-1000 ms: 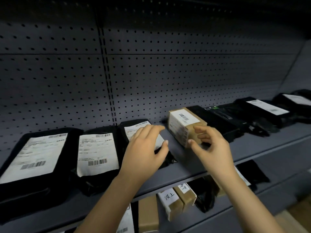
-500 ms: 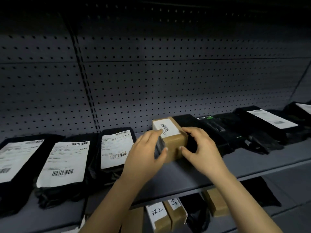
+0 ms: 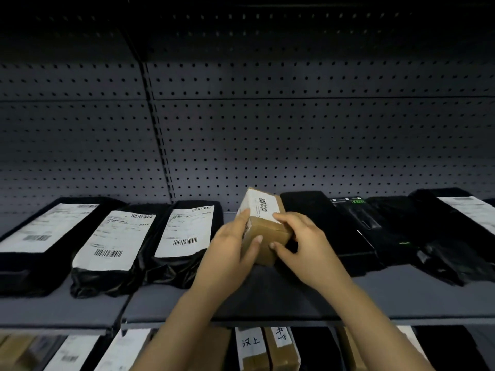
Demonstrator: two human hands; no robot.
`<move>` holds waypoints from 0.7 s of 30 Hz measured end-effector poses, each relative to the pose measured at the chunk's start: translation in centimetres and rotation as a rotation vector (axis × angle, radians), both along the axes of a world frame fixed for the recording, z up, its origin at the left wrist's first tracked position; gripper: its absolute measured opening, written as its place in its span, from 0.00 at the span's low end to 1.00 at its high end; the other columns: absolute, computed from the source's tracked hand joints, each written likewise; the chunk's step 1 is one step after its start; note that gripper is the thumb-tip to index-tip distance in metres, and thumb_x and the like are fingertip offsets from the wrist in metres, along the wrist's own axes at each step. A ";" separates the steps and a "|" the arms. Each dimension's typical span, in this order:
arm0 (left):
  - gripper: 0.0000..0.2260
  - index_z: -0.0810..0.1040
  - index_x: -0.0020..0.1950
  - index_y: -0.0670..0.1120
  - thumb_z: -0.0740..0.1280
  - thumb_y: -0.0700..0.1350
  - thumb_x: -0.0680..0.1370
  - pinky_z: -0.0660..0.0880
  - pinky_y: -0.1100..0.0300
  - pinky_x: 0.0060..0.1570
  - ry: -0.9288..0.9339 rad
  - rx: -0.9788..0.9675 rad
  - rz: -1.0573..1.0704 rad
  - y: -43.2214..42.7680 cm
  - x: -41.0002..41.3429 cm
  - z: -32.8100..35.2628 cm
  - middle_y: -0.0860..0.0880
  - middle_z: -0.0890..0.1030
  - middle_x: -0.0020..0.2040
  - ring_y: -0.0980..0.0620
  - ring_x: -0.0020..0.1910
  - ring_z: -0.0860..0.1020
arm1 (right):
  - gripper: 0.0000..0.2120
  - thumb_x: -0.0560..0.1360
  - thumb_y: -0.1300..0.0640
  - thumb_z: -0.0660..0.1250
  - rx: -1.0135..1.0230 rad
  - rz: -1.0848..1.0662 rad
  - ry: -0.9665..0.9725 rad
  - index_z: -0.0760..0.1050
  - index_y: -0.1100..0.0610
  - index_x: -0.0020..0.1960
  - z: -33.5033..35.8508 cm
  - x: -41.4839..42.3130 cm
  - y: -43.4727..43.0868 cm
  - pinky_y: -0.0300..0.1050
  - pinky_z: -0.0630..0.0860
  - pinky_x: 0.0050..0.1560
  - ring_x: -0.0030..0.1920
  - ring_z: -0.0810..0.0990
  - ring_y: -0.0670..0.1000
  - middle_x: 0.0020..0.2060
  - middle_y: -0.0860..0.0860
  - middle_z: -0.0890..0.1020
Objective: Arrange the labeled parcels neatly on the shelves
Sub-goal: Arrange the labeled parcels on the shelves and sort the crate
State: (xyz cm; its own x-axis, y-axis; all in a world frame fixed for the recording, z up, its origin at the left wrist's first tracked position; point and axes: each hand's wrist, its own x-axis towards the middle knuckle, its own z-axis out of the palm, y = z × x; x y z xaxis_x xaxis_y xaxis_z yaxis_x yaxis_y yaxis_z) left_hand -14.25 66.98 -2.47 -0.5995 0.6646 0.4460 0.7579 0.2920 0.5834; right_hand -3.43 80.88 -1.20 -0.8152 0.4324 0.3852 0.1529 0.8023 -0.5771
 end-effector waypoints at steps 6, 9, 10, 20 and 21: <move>0.23 0.67 0.72 0.52 0.63 0.55 0.78 0.63 0.61 0.69 0.128 0.014 -0.044 -0.4 -0.1 0.4 0.63 0.67 0.67 0.63 0.68 0.63 | 0.27 0.75 0.51 0.70 0.104 0.029 -0.023 0.65 0.47 0.71 0.1 0.5 0.3 0.37 0.72 0.55 0.62 0.70 0.43 0.61 0.46 0.75; 0.26 0.65 0.73 0.49 0.66 0.56 0.77 0.61 0.71 0.65 0.052 0.026 0.041 -0.5 0.2 -0.3 0.56 0.68 0.69 0.61 0.67 0.65 | 0.30 0.75 0.51 0.69 0.072 0.044 -0.037 0.61 0.45 0.74 0.2 0.6 0.7 0.42 0.74 0.59 0.64 0.70 0.45 0.65 0.46 0.74; 0.28 0.64 0.74 0.48 0.67 0.56 0.77 0.58 0.78 0.60 0.020 0.020 0.073 -0.6 0.3 -0.5 0.55 0.67 0.70 0.62 0.65 0.64 | 0.31 0.75 0.51 0.69 0.064 0.046 -0.050 0.61 0.45 0.74 0.2 0.7 0.8 0.43 0.74 0.60 0.64 0.71 0.45 0.66 0.46 0.73; 0.28 0.61 0.75 0.52 0.67 0.52 0.78 0.71 0.66 0.59 -0.228 0.036 0.058 -0.2 0.7 -1.5 0.55 0.75 0.66 0.59 0.62 0.74 | 0.25 0.78 0.52 0.66 0.126 -0.048 -0.113 0.64 0.52 0.72 -0.4 1.2 0.3 0.47 0.64 0.73 0.69 0.69 0.51 0.62 0.49 0.78; 0.28 0.61 0.75 0.52 0.67 0.51 0.78 0.72 0.64 0.59 -0.227 0.044 0.060 -0.2 0.8 -1.4 0.55 0.75 0.66 0.58 0.61 0.74 | 0.24 0.78 0.52 0.67 0.124 -0.052 -0.110 0.65 0.52 0.72 -0.4 1.2 0.2 0.48 0.67 0.71 0.68 0.70 0.51 0.61 0.49 0.78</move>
